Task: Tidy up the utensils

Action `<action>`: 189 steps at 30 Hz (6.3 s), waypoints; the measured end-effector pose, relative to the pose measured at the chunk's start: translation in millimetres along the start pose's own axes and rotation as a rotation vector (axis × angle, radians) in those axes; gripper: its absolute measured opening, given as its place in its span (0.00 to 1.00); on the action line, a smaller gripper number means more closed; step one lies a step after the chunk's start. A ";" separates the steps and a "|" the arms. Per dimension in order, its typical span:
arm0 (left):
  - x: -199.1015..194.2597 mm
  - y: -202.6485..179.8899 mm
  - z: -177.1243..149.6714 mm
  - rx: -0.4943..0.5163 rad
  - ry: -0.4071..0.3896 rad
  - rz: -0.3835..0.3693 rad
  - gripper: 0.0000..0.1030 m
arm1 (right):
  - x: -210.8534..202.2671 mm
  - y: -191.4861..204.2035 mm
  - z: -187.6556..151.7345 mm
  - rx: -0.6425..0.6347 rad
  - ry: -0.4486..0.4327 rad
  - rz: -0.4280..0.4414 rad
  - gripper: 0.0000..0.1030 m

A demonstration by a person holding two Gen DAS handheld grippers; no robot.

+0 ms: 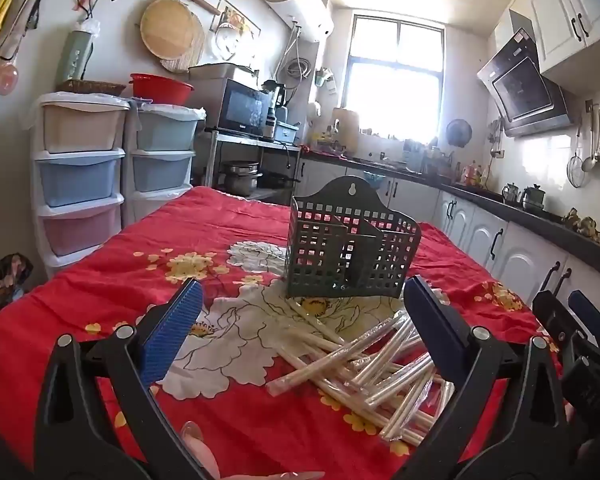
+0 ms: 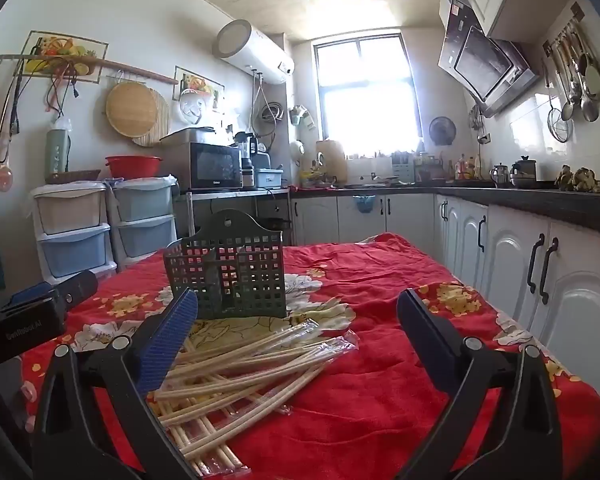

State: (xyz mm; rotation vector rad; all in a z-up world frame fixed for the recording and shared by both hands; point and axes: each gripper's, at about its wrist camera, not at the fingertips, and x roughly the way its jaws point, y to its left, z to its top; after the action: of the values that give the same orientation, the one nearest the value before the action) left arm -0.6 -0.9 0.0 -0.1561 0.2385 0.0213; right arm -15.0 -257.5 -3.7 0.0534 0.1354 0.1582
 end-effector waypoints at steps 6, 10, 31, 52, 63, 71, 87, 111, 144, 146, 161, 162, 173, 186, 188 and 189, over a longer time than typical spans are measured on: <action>-0.4 0.0 -1.4 -0.010 0.010 0.001 0.90 | 0.5 0.2 0.7 -0.006 0.005 -0.009 0.94; 4.0 0.3 -0.9 -0.009 0.027 -0.003 0.90 | -2.1 -1.0 0.7 -0.006 0.004 -0.011 0.94; 4.5 0.5 -4.2 -0.013 0.028 -0.009 0.90 | 1.6 1.3 0.2 -0.006 0.010 -0.015 0.94; 5.4 1.2 -3.6 -0.017 0.032 -0.009 0.90 | 1.1 1.8 1.0 -0.008 0.008 -0.014 0.94; 5.3 -0.3 -6.8 -0.018 0.039 -0.002 0.90 | 2.5 1.8 1.8 -0.007 0.013 -0.008 0.94; 11.2 5.4 -9.7 -0.035 0.054 0.011 0.90 | 1.7 1.9 3.7 -0.017 0.015 0.008 0.94; 23.3 46.9 -2.4 -0.155 0.133 0.069 0.90 | 23.2 21.4 11.4 -0.071 0.097 0.114 0.94; 56.8 55.7 -22.1 -0.226 0.384 -0.259 0.77 | 93.8 6.0 27.2 -0.059 0.282 0.040 0.94; 90.4 54.8 -52.0 -0.305 0.581 -0.361 0.17 | 172.2 -78.1 -37.8 0.349 0.714 0.009 0.38; 90.8 55.0 -51.7 -0.306 0.583 -0.362 0.17 | 172.9 -79.9 -38.1 0.362 0.712 0.012 0.28; 84.9 56.0 -36.4 -0.310 0.531 -0.403 0.07 | 156.0 -78.8 -11.8 0.369 0.619 0.112 0.03; 84.2 55.5 -34.8 -0.308 0.526 -0.406 0.07 | 155.2 -77.0 -8.4 0.364 0.614 0.123 0.03; 75.9 42.0 -4.0 -0.228 0.447 -0.438 0.04 | 140.8 -52.7 40.0 0.286 0.496 0.227 0.03; 70.8 26.6 45.3 -0.150 0.326 -0.461 0.03 | 131.3 -22.6 83.5 0.223 0.396 0.327 0.03; 68.2 24.5 56.6 -0.139 0.296 -0.463 0.03 | 129.9 -17.5 89.9 0.214 0.382 0.342 0.02; 67.2 23.6 61.8 -0.134 0.281 -0.464 0.03 | 129.2 -15.8 93.1 0.209 0.374 0.348 0.02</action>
State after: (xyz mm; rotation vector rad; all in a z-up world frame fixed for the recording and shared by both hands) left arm 78.2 32.3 39.8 -0.3456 0.4771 -0.4495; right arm 126.7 -256.2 70.6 0.2571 0.5169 0.5019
